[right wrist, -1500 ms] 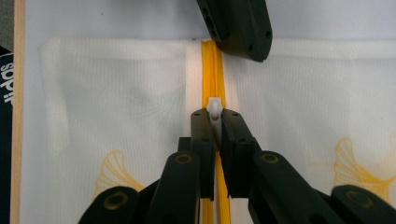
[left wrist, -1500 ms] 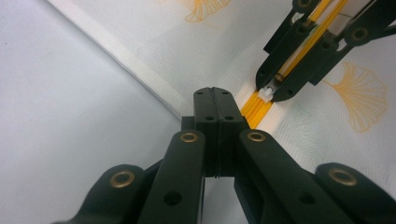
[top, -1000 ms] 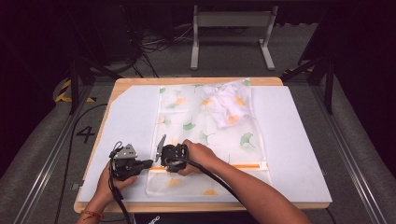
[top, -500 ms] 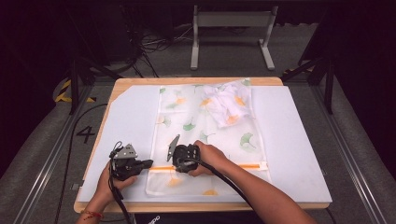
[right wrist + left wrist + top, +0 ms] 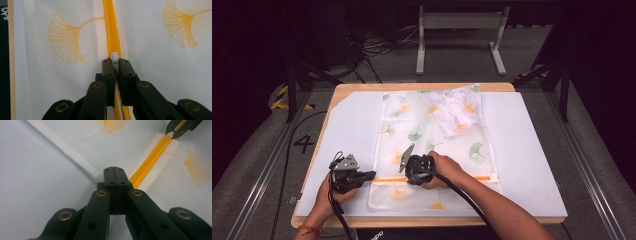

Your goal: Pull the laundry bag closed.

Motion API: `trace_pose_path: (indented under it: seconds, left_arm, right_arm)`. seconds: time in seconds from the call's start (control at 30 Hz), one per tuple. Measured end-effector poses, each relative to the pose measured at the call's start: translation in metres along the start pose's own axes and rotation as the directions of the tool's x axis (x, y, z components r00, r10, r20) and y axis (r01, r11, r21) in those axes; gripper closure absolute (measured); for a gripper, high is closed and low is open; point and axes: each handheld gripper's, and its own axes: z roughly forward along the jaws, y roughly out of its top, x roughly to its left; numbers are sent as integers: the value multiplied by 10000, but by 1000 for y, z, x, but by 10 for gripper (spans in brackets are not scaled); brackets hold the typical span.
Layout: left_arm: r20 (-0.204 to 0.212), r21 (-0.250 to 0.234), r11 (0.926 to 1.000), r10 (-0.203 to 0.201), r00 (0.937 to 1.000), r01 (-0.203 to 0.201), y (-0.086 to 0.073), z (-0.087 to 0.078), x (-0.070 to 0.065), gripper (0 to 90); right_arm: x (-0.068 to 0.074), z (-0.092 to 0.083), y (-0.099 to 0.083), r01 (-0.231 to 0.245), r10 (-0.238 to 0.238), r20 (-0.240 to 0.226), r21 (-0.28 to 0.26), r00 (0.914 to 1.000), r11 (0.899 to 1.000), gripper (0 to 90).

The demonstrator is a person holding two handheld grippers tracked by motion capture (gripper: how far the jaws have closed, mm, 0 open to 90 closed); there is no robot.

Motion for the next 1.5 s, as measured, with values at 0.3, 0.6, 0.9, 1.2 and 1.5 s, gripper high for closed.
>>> trace_pose_path:
  seconds: [0.3,0.6,0.9,1.2,1.5]
  left_arm:
    - [-4,29,10000,5,10000,-5,0,0,0,900]
    - [90,20,10000,-81,9999,81,0,0,0,900]
    - [98,40,10000,-66,9999,65,0,0,0,900]
    - [102,46,10000,-86,9999,86,0,0,0,900]
    - [109,62,10000,-62,9999,61,0,0,0,900]
  right_arm:
    - [0,-7,-10,-62,62,74,108,10000,9999,837]
    - [-1,-12,-18,-149,147,93,209,9998,9997,837]
    - [-1,-17,-27,-204,201,123,227,9997,9995,837]
    - [-1,-21,-38,-295,292,152,241,9995,9993,837]
    - [-1,-28,-48,-365,360,235,213,9991,9991,838]
